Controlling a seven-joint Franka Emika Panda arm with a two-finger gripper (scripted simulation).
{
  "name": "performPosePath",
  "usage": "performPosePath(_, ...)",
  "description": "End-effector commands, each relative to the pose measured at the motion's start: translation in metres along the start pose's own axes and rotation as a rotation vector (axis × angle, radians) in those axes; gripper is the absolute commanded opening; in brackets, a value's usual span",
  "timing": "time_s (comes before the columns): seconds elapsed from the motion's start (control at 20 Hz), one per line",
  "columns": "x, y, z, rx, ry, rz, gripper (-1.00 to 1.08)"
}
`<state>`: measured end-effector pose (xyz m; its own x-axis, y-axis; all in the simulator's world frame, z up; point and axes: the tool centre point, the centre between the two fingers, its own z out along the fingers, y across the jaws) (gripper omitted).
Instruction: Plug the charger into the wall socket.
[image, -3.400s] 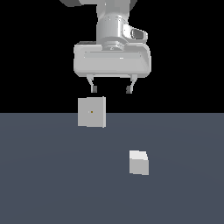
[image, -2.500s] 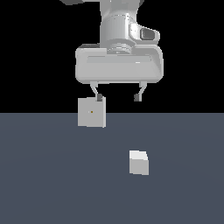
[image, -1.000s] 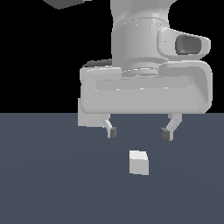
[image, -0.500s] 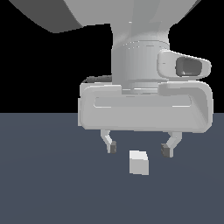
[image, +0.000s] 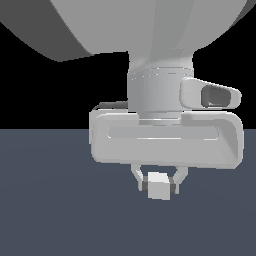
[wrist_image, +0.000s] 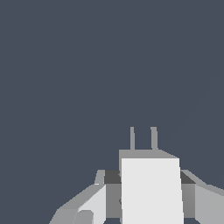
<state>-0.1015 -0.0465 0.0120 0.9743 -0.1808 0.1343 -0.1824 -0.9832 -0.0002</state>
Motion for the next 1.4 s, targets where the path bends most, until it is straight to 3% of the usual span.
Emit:
performPosePath(0.0, 0.000, 0.000, 0.000, 0.000, 0.001, 0.000, -1.00)
performPosePath(0.75, 0.005, -0.011, -0.005, -0.001, 0.001, 0.011, -1.00)
performPosePath(1.35, 0.040, -0.078, -0.036, -0.010, 0.002, 0.080, -1.00)
